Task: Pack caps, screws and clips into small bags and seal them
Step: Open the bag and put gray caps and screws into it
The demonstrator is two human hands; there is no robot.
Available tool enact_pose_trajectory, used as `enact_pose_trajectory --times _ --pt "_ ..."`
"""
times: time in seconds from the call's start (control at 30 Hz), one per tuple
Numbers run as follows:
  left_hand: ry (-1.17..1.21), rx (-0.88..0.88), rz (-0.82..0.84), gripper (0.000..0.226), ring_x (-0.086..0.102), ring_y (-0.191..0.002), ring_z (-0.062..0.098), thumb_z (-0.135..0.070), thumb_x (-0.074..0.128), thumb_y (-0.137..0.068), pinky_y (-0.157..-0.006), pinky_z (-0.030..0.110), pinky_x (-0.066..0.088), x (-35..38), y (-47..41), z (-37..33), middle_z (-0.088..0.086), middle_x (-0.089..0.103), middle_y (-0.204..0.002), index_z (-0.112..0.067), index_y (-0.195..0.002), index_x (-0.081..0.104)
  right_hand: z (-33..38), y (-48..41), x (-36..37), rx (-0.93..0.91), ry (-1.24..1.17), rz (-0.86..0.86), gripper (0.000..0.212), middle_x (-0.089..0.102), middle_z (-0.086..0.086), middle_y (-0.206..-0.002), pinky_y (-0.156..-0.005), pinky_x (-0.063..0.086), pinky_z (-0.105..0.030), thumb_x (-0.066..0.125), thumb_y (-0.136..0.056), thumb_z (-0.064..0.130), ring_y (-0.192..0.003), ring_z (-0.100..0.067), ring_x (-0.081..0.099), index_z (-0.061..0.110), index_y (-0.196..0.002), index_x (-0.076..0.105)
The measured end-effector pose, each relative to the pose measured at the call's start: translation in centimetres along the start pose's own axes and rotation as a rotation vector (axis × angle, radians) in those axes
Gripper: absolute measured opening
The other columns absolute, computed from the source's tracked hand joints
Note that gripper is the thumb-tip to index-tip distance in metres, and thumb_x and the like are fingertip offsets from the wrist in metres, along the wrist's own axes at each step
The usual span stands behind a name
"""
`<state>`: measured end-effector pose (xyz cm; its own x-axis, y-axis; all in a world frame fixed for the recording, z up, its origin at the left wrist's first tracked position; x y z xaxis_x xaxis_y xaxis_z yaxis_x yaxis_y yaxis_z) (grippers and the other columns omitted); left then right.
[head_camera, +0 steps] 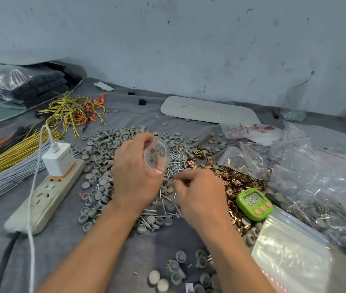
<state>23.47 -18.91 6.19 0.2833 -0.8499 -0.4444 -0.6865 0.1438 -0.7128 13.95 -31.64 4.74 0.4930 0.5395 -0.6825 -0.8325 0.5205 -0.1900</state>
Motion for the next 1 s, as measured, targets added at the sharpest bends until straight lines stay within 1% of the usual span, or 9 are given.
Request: enact_pose_trajectory --times 0.13,0.23,0.37,0.43,0.57,0.63,0.73,0.83,1.0 --pt "-0.042 0.099 0.174 0.044 0.052 -0.101 0.011 -0.027 0.079 -0.077 -0.089 0.023 0.033 1.7 0.8 -1.0 -0.013 0.062 -0.105 -0.028 -0.117 0.059 -0.5 -0.4 -2.8 0.008 -0.338 -0.268 0.009 0.070 0.027 -0.069 -0.062 0.043 -0.014 0.078 -0.089 0.030 -0.061 0.004 0.062 0.036 -0.083 0.081" --pt "0.034 0.143 0.198 0.032 0.047 -0.101 0.004 -0.032 0.064 -0.083 -0.091 0.024 0.037 2.0 1.3 -1.8 -0.015 0.061 -0.105 -0.026 -0.115 0.062 0.0 -0.6 -2.1 -0.040 -0.334 -0.198 0.010 0.071 0.020 -0.080 -0.070 0.043 -0.010 0.081 -0.086 0.026 -0.082 0.001 0.065 0.035 -0.088 0.084" --pt "0.061 0.190 0.202 0.034 0.051 -0.100 0.008 -0.034 0.052 -0.082 -0.088 0.018 0.032 1.9 1.5 -2.5 -0.015 0.060 -0.103 -0.022 -0.112 0.064 0.8 -0.8 -0.6 -0.107 -0.253 -0.097 0.026 0.058 0.016 -0.059 -0.079 0.040 -0.027 0.078 -0.086 0.023 -0.082 -0.011 0.053 0.047 -0.077 0.076" --pt "0.075 0.184 0.206 0.033 0.052 -0.100 0.009 -0.034 0.052 -0.082 -0.088 0.019 0.034 1.8 1.5 -2.4 -0.013 0.062 -0.103 -0.023 -0.111 0.064 0.9 -0.8 -0.4 -0.125 -0.229 -0.087 0.027 0.058 0.019 -0.059 -0.077 0.037 -0.025 0.077 -0.087 0.022 -0.076 -0.012 0.049 0.040 -0.067 0.075" --pt "0.062 0.119 0.183 0.031 0.051 -0.100 0.009 -0.036 0.067 -0.084 -0.088 0.024 0.035 1.8 1.2 -1.6 -0.015 0.060 -0.101 -0.028 -0.112 0.059 -0.1 -0.6 -2.0 -0.018 -0.332 -0.269 0.009 0.070 0.020 -0.075 -0.065 0.041 -0.008 0.077 -0.086 0.028 -0.080 0.003 0.063 0.035 -0.086 0.083" --pt "0.035 0.069 0.129 0.039 0.052 -0.098 0.012 -0.032 0.078 -0.081 -0.085 0.026 0.034 1.4 0.8 -1.0 -0.013 0.060 -0.100 -0.031 -0.113 0.055 -0.8 -0.5 -2.6 0.045 -0.296 -0.317 0.011 0.069 0.028 -0.069 -0.069 0.047 -0.014 0.075 -0.085 0.028 -0.078 0.009 0.064 0.033 -0.079 0.082" --pt "0.042 -0.009 0.000 0.043 0.052 -0.095 0.014 -0.030 0.081 -0.080 -0.082 0.024 0.033 0.1 0.2 -0.1 -0.010 0.061 -0.100 -0.030 -0.113 0.052 -0.6 -0.5 -1.3 0.032 -0.044 -0.109 0.027 0.059 0.033 -0.055 -0.091 0.056 -0.036 0.074 -0.084 0.026 -0.068 0.001 0.065 0.037 -0.060 0.073" --pt "0.077 -0.036 -0.090 0.044 0.054 -0.096 0.013 -0.026 0.081 -0.078 -0.086 0.031 0.040 -0.9 -0.1 0.3 -0.009 0.064 -0.099 -0.025 -0.112 0.054 0.1 -0.1 0.7 -0.037 0.210 0.084 0.007 0.064 0.021 -0.075 -0.106 0.044 -0.042 0.076 -0.085 0.033 -0.097 -0.016 0.066 0.038 -0.083 0.081" --pt "0.071 -0.020 -0.075 0.047 0.055 -0.097 0.016 -0.018 0.083 -0.077 -0.086 0.027 0.036 -0.7 0.1 0.2 -0.006 0.065 -0.099 -0.025 -0.112 0.053 -0.2 0.2 1.8 -0.072 0.382 0.146 0.011 0.073 0.010 -0.092 -0.095 0.029 -0.040 0.071 -0.085 0.031 -0.106 -0.021 0.062 0.038 -0.090 0.079"
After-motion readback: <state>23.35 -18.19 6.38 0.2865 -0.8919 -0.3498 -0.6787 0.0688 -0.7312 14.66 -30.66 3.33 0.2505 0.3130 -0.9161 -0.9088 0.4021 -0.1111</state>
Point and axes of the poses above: each hand's wrist, its own y-axis away from the middle knuckle, its own x-axis out of the palm, z = x × y, the point moved 7 cm from there along -y, towards the middle knuckle
